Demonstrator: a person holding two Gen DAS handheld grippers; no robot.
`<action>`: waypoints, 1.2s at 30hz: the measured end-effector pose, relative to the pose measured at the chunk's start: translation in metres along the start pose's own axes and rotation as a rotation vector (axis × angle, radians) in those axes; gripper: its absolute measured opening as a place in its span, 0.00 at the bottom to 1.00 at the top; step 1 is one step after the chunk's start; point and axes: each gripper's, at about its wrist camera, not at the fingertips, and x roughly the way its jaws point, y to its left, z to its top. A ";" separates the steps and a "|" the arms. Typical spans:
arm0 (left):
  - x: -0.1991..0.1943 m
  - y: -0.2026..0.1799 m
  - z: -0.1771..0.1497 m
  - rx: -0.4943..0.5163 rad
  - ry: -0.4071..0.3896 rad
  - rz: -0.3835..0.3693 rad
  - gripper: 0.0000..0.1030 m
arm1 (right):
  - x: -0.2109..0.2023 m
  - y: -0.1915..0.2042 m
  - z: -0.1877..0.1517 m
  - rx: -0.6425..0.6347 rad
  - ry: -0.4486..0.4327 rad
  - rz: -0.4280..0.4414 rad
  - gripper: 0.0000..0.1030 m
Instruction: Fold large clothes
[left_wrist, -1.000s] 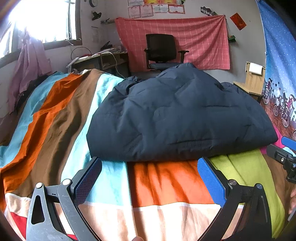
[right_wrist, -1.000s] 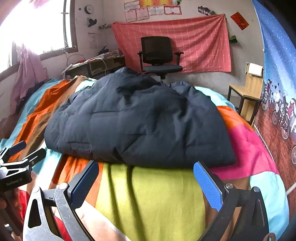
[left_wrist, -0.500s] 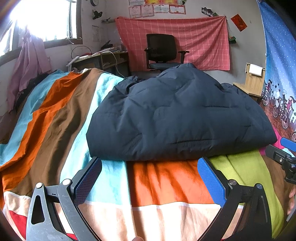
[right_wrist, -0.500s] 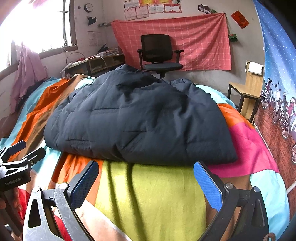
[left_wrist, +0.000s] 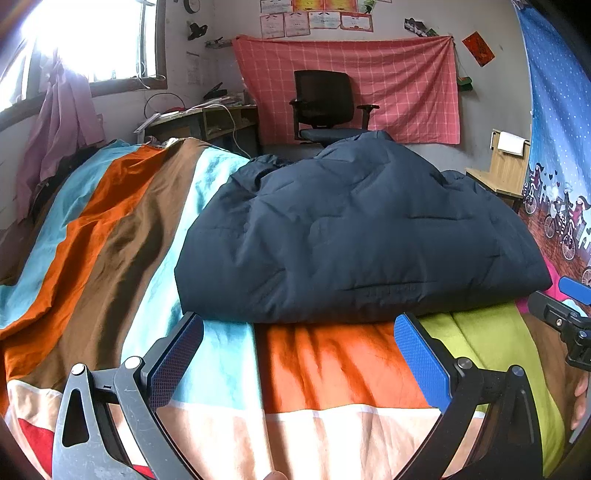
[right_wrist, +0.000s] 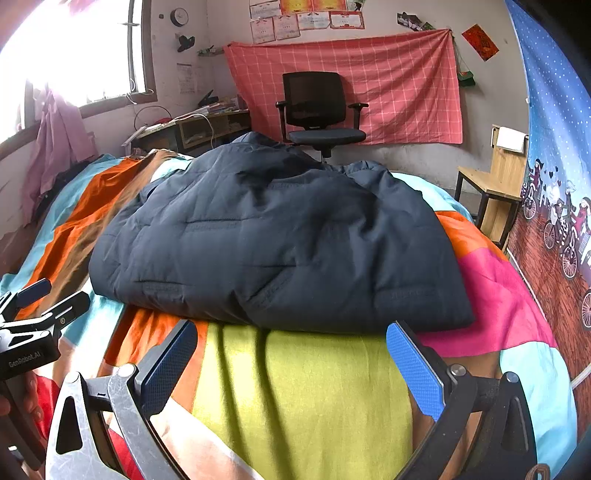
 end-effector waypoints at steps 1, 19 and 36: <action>0.000 0.000 0.000 0.001 0.000 -0.001 0.98 | 0.000 0.000 0.000 0.000 -0.001 0.001 1.00; -0.004 -0.004 0.002 -0.002 -0.007 0.003 0.98 | -0.001 0.001 0.002 -0.003 -0.005 0.002 1.00; -0.006 -0.006 0.002 -0.005 -0.014 0.006 0.98 | -0.003 0.000 0.004 -0.008 -0.012 0.004 1.00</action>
